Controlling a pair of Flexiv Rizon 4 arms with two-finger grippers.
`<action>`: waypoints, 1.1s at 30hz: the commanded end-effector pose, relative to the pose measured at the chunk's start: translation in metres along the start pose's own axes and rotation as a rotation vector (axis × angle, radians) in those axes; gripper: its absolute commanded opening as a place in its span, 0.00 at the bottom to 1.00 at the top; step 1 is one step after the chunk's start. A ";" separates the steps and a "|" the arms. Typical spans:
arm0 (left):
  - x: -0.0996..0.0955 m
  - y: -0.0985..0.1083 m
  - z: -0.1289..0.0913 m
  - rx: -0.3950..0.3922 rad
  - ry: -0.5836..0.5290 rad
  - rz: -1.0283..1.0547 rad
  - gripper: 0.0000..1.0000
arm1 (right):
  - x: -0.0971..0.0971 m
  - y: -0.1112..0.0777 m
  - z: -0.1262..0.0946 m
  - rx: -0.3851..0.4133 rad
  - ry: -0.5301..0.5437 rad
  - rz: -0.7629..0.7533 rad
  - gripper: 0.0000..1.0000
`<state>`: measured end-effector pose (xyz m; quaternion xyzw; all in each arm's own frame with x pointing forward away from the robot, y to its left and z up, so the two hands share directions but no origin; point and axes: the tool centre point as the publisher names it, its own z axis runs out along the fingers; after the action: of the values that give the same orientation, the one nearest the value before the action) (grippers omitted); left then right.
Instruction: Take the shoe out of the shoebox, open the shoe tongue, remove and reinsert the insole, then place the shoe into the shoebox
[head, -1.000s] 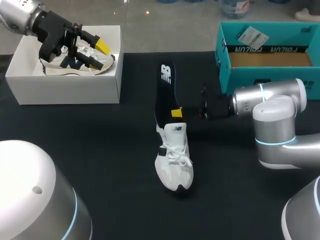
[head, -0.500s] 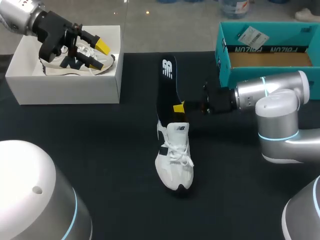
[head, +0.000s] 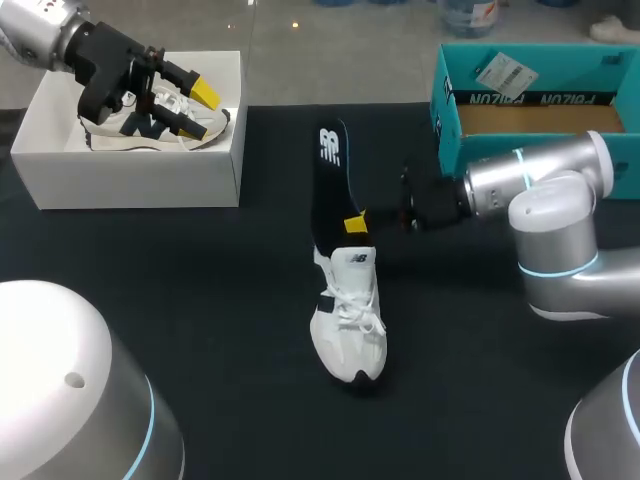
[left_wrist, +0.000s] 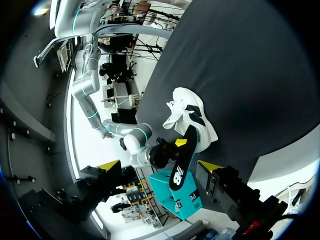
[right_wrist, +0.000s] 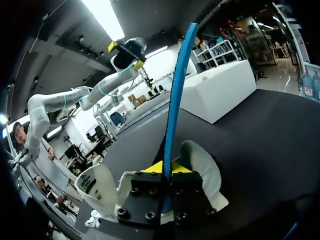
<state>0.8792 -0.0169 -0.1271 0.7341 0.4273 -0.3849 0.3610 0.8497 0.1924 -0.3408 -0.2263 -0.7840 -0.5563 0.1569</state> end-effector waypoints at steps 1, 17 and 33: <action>0.000 -0.001 0.000 0.000 0.003 0.001 1.00 | 0.006 -0.017 0.007 -0.014 -0.011 0.019 0.00; 0.000 -0.001 0.000 0.000 0.003 0.001 1.00 | 0.011 -0.019 0.010 -0.012 -0.020 0.030 0.00; 0.000 -0.001 0.000 0.000 0.003 0.001 1.00 | 0.000 0.008 0.006 0.016 -0.013 -0.034 0.45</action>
<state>0.8792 -0.0170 -0.1270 0.7341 0.4273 -0.3849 0.3610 0.8493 0.1999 -0.3405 -0.2176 -0.7895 -0.5560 0.1424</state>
